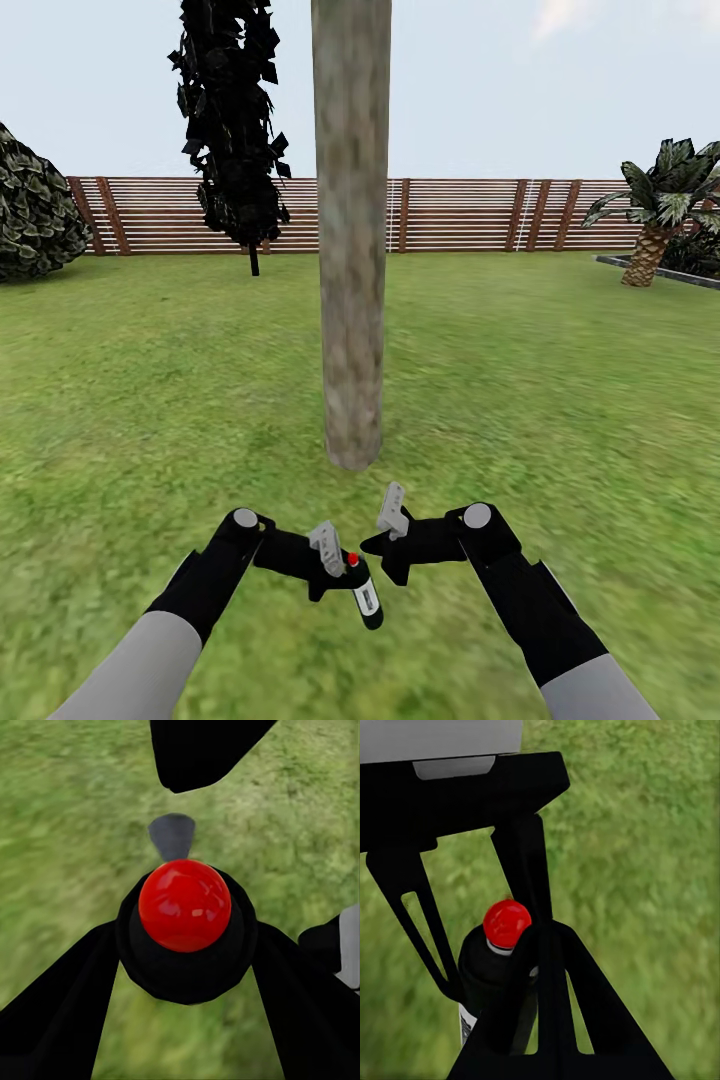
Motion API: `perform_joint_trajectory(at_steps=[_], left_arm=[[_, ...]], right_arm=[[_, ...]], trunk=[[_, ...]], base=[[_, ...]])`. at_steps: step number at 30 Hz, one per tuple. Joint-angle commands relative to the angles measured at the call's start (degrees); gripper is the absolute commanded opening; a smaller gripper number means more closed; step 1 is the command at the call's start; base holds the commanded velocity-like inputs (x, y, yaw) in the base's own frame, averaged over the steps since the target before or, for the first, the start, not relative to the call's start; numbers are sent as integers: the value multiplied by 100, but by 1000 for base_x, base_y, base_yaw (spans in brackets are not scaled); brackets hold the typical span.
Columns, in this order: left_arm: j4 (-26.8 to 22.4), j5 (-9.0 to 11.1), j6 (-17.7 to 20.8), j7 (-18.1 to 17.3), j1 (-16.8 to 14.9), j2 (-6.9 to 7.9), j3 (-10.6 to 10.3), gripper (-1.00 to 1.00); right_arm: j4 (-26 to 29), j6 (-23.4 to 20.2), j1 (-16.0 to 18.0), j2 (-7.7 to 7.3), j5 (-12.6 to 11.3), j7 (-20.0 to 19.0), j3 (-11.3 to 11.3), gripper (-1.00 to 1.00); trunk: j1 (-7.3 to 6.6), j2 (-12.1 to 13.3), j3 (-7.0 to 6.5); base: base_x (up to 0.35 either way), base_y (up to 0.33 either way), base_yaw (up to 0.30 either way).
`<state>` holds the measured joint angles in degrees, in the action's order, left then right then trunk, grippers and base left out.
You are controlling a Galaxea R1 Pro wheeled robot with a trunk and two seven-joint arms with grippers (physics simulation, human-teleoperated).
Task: In the garden, pick up the pesticide atomizer on the floor and spray pesticide onto both trees until each tree trunk is fully covered.
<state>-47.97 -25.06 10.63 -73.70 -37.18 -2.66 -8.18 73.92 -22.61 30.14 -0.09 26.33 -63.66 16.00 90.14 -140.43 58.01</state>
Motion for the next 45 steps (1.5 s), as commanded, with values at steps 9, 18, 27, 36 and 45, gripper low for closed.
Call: perform_joint_trajectory(at_steps=[9, 18, 27, 36, 45], left_arm=[[-2, 1, 1, -4, -2, -7, 2, -100], [2, 1, 1, 4, -26, -14, 9, -100], [6, 1, 1, 5, -27, -40, 9, -100], [0, 9, 1, 5, -28, -42, 9, -100], [8, 3, -9, 5, -35, -38, 11, -100]], right_arm=[[0, 1, 1, 0, -5, 0, 0, -100], [24, 1, 1, 0, -4, -2, 2, -100], [26, 2, 1, 0, -4, -2, 4, -100], [26, 2, -2, 0, -5, -3, 7, -100], [28, 2, 1, -4, -3, -1, 9, -100]], trunk=[[0, 0, 0], [0, 0, 0], [0, 0, 0], [0, 0, 0], [0, 0, 0]], base=[[0, 0, 0], [0, 0, 0], [0, 0, 0], [0, 0, 0], [0, 0, 0]])
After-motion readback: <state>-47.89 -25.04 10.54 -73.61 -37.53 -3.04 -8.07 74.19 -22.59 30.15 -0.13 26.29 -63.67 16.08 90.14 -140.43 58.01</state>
